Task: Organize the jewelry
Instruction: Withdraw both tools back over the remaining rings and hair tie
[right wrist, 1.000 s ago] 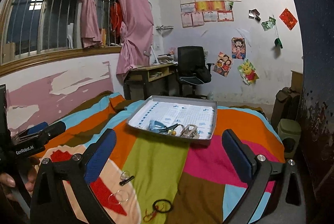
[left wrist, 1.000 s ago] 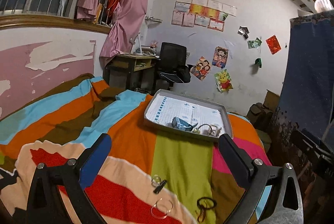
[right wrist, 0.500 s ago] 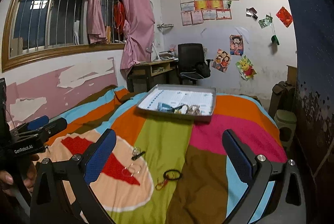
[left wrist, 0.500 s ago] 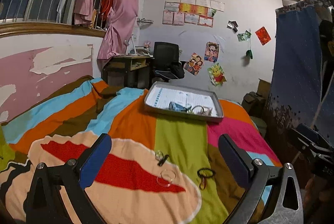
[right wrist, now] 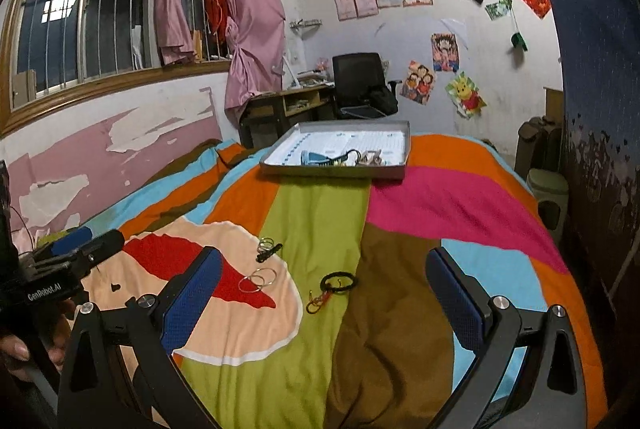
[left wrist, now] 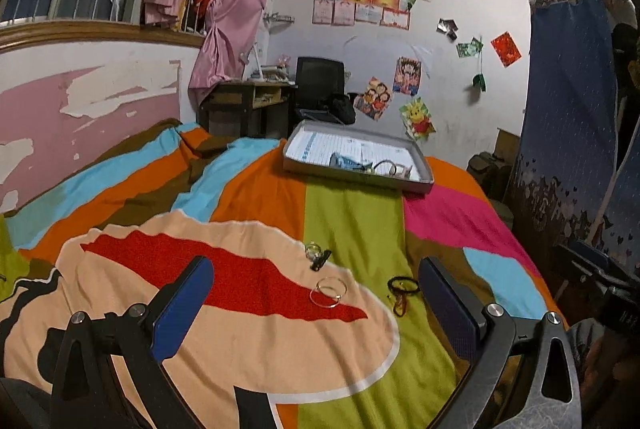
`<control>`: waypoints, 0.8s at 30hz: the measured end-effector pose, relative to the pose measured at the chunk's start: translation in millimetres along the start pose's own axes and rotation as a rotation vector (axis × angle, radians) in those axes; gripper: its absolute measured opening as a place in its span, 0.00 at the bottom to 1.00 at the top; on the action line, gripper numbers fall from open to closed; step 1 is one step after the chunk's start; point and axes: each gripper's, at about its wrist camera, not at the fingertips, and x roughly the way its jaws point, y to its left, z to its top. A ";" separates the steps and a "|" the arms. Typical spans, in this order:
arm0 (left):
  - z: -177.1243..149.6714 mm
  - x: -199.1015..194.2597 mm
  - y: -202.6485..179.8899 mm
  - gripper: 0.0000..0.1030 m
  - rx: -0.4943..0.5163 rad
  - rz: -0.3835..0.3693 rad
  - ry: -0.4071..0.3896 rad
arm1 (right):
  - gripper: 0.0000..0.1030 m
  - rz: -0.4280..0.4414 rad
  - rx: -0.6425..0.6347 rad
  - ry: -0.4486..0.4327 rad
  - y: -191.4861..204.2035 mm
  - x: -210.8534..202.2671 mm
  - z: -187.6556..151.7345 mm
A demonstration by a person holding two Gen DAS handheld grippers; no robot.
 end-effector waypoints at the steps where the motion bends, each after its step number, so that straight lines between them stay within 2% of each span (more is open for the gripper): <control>1: -0.4 4.0 0.5 1.00 0.000 0.001 0.012 | 0.97 0.000 0.004 0.002 -0.8 2.5 1.0; 10: 13.3 38.7 5.5 1.00 -0.036 0.015 0.011 | 0.97 -0.013 0.008 -0.029 -4.3 39.3 25.2; 16: 26.7 76.4 8.2 1.00 -0.048 0.023 0.008 | 0.97 -0.026 0.015 -0.034 -9.9 82.7 45.0; 20: 30.4 111.1 14.1 1.00 -0.063 0.028 0.046 | 0.97 -0.021 0.018 0.004 -17.3 119.6 53.3; 24: 28.2 151.4 21.9 1.00 -0.074 0.022 0.112 | 0.97 0.013 -0.001 0.078 -23.8 166.1 59.8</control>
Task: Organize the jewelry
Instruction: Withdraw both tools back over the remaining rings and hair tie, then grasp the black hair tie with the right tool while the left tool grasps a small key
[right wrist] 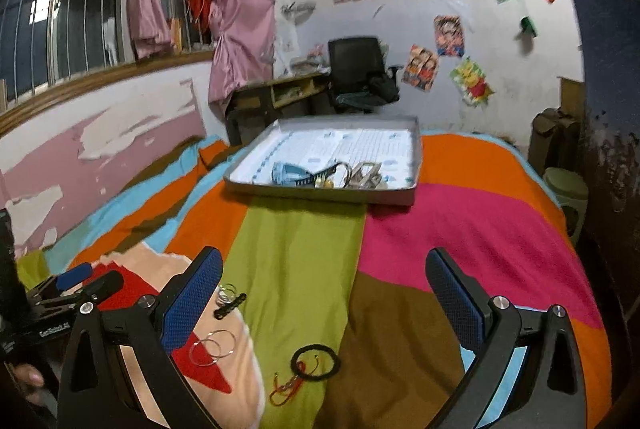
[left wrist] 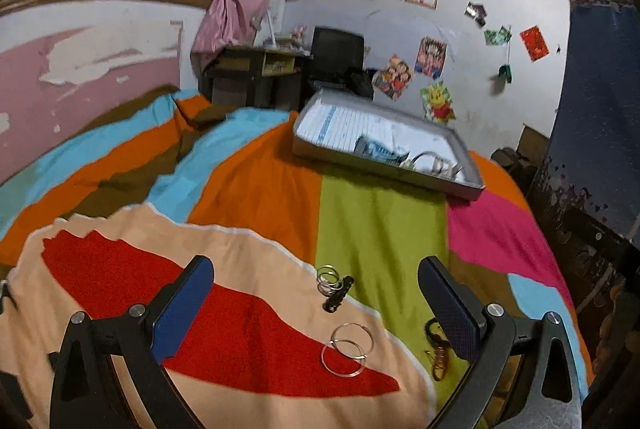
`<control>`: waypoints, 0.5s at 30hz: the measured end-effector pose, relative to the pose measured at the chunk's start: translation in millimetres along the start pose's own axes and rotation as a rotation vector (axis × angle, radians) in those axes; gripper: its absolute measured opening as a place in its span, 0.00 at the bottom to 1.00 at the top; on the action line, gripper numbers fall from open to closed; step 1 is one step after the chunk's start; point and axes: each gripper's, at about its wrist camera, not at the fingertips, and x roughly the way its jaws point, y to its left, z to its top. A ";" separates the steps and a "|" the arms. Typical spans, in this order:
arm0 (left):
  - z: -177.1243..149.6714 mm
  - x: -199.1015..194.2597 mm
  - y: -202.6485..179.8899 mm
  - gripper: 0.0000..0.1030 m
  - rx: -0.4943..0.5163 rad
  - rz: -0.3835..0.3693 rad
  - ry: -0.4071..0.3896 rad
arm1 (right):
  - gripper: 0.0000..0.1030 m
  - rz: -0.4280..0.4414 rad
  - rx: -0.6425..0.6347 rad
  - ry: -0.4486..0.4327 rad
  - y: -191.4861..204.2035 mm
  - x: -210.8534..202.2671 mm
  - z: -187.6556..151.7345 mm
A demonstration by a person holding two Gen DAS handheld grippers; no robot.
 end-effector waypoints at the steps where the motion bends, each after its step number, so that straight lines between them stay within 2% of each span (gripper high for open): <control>1: 0.2 11.9 2.3 1.00 -0.003 -0.010 0.029 | 0.97 0.012 -0.008 0.020 -1.6 8.6 0.3; 7: -6.7 65.7 11.1 1.00 0.014 -0.081 0.190 | 0.96 0.072 -0.040 0.205 -12.0 69.9 -8.8; 9: -12.5 76.9 10.0 1.00 0.033 -0.105 0.236 | 0.91 0.084 -0.046 0.266 -14.8 86.1 -21.7; 11: -16.7 82.9 8.1 1.00 0.049 -0.130 0.264 | 0.69 0.092 -0.044 0.323 -16.3 98.0 -31.9; 14: -23.1 89.5 1.1 0.98 0.076 -0.166 0.300 | 0.62 0.118 -0.039 0.428 -16.3 116.7 -49.5; 15: -25.3 91.2 -1.5 0.95 0.090 -0.177 0.312 | 0.59 0.131 -0.043 0.463 -14.6 122.0 -55.8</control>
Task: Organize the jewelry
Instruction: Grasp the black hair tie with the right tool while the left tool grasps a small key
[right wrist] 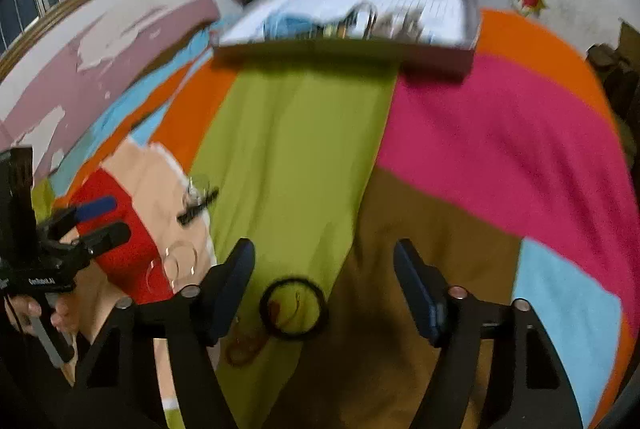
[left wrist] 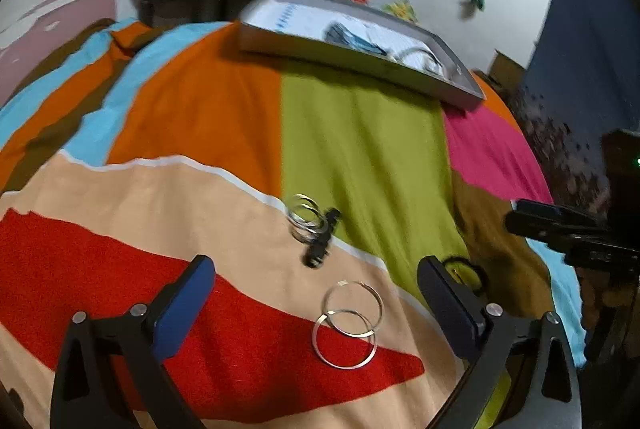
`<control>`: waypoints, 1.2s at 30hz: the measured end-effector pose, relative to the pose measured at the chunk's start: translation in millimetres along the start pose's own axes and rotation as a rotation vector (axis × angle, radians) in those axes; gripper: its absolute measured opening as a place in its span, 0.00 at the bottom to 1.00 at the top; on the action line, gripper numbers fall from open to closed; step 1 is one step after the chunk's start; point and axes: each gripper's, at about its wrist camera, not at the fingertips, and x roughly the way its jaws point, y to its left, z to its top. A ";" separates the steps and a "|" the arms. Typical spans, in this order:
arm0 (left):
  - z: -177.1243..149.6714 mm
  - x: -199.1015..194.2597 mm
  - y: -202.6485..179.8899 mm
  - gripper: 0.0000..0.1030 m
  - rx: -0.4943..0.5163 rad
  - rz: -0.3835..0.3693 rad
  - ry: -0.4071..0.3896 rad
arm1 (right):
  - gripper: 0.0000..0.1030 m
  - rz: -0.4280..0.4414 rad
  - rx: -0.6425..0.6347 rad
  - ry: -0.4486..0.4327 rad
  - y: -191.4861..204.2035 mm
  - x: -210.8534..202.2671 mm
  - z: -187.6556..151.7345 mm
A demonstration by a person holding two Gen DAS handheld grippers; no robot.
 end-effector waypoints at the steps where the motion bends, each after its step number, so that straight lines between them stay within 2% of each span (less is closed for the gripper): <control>1: -1.6 3.5 -3.3 0.90 0.018 -0.008 0.017 | 0.53 0.006 -0.004 0.020 0.1 4.4 -2.3; 5: -8.4 18.8 -12.6 0.77 0.066 -0.033 0.092 | 0.39 0.027 -0.034 0.086 5.4 22.1 -9.0; 8: -12.1 34.0 -15.4 0.62 0.079 -0.038 0.157 | 0.28 0.026 -0.072 0.117 11.9 31.4 -12.5; 10: -14.3 43.8 -14.0 0.47 0.081 -0.027 0.201 | 0.24 0.028 -0.097 0.138 17.0 38.1 -14.4; 11: -16.0 47.8 -12.8 0.45 0.081 -0.019 0.216 | 0.22 0.021 -0.115 0.146 20.0 41.1 -15.1; 14: -17.8 49.9 -11.5 0.40 0.075 -0.022 0.217 | 0.18 -0.005 -0.181 0.158 31.1 47.7 -17.2; 18: -17.7 53.7 -11.8 0.24 0.066 -0.045 0.237 | 0.18 -0.037 -0.224 0.186 38.9 56.7 -18.0; 24: -16.1 58.8 -11.2 0.17 0.052 -0.087 0.277 | 0.18 -0.046 -0.191 0.242 36.1 68.4 -19.3; 28: -15.3 56.2 -8.0 0.09 0.020 -0.123 0.280 | 0.05 -0.023 -0.153 0.238 32.8 66.1 -17.8; 31: -13.1 50.4 -7.7 0.06 -0.005 -0.143 0.257 | 0.05 0.010 -0.114 0.211 28.0 59.0 -14.3; 36: -6.9 37.2 -12.4 0.04 -0.015 -0.154 0.215 | 0.05 0.035 -0.101 0.110 28.9 36.7 -4.4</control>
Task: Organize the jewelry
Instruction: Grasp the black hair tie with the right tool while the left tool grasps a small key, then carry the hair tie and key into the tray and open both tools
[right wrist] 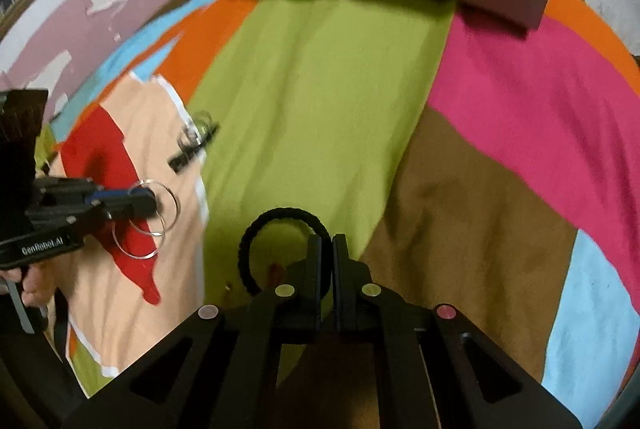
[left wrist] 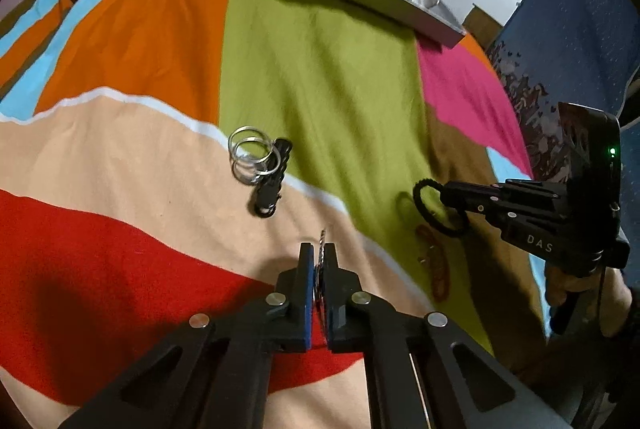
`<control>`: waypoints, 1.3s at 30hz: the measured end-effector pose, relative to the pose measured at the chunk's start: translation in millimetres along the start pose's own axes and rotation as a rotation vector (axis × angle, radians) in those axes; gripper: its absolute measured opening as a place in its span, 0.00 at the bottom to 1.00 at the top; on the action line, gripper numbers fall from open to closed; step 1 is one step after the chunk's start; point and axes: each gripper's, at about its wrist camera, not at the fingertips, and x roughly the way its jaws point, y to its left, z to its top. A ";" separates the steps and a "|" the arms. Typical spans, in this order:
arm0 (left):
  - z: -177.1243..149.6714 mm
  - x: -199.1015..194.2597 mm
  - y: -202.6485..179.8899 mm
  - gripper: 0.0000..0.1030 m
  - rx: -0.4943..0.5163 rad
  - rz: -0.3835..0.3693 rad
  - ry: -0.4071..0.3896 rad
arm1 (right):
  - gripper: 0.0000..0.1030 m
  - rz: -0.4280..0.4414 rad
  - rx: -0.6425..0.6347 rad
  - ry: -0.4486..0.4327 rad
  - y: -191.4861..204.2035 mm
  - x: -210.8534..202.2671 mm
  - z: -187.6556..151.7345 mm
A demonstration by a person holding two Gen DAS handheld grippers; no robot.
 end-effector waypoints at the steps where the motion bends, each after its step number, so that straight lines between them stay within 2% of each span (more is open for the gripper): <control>1: 1.0 -3.0 -1.5 0.04 -0.001 -0.001 -0.010 | 0.05 0.000 0.001 -0.016 0.0 -3.6 1.2; 7: 14.2 -21.8 -10.8 0.04 -0.023 -0.027 -0.053 | 0.05 -0.002 0.023 -0.155 -11.8 -35.9 11.1; 11: 34.9 -35.5 -18.2 0.04 0.002 -0.012 -0.058 | 0.05 -0.017 0.071 -0.237 -24.2 -45.9 19.0; 17: 100.9 -55.9 -44.8 0.04 0.086 0.037 -0.118 | 0.05 -0.064 0.126 -0.361 -40.8 -70.2 45.7; 21: 152.2 -55.4 -51.1 0.04 0.040 0.019 -0.188 | 0.05 -0.105 0.193 -0.480 -64.4 -81.9 83.1; 25: 200.8 -37.3 -57.3 0.04 0.021 0.025 -0.247 | 0.05 -0.154 0.256 -0.555 -86.3 -78.4 112.5; 28: 226.6 -17.0 -64.2 0.04 0.039 0.041 -0.280 | 0.05 -0.183 0.281 -0.570 -102.4 -66.0 126.5; 33: 256.1 24.0 -66.3 0.04 0.021 0.050 -0.283 | 0.05 -0.225 0.305 -0.561 -121.3 -41.6 147.6; 39: 269.3 49.9 -61.5 0.04 0.009 0.072 -0.268 | 0.05 -0.254 0.292 -0.530 -124.3 -16.0 158.2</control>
